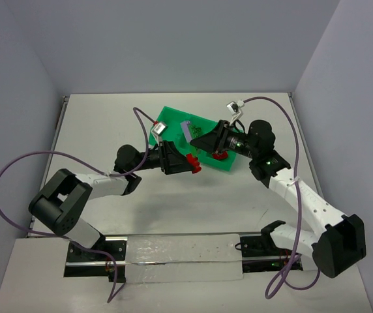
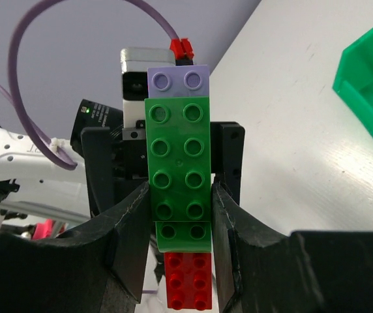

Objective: Sort the legos into containers by color

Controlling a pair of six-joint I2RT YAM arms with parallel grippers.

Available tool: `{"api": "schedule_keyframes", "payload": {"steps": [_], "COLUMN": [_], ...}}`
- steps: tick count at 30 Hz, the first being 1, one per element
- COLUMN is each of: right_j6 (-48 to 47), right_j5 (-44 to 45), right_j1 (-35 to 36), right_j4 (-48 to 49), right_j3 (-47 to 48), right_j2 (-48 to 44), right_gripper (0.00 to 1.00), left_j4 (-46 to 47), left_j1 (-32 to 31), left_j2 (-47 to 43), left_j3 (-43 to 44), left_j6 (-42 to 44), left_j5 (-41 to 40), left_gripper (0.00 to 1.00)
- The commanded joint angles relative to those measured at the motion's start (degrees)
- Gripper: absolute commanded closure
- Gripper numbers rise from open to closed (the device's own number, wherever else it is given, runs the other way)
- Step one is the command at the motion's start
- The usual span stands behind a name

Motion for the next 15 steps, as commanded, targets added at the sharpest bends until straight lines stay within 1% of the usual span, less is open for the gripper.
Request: {"api": "schedule_keyframes", "payload": {"steps": [1,3,6,8,9,10,11,13,15], "right_j6": [2.05,2.40,2.61,2.43,2.22,2.37,2.37,2.30,2.26], "right_j5": [-4.90,-5.68,-6.18,-5.89,-5.87,-5.71,-5.63,-4.40,-3.30], "right_j1": [-0.15,-0.16,-0.17,-0.17,-0.17,-0.17,-0.17,-0.32,-0.68], "right_j4": [6.75,7.53,7.64,7.39,7.23,7.23,7.22,7.00,6.66], "right_j3": [0.48,0.60,0.53,0.53,0.52,0.44,0.41,0.10,-0.07], "right_j2": [1.28,1.89,2.11,1.97,2.03,1.87,1.83,1.22,0.29], "right_gripper": [0.91,0.91,0.91,0.90,0.90,0.90,0.91,0.91,0.91], "left_j4": [8.72,8.99,9.88,10.39,10.41,10.57,10.65,10.29,9.52], "left_j1": [-0.76,-1.25,-1.60,-1.74,-1.67,-1.74,-1.75,-1.75,-1.75], "left_j2": [0.32,0.92,1.94,2.48,2.49,2.57,2.55,2.25,1.93], "left_j3": [3.59,4.30,4.95,5.14,5.22,5.22,5.22,5.15,4.84], "left_j6": [-0.44,-0.94,-1.56,-1.78,-1.88,-2.04,-2.12,-2.12,-1.45], "left_j5": [1.30,1.44,1.49,1.55,1.52,1.29,1.30,1.46,1.55], "left_gripper": [0.04,0.05,0.10,0.20,0.21,0.31,0.36,0.51,0.61]}}
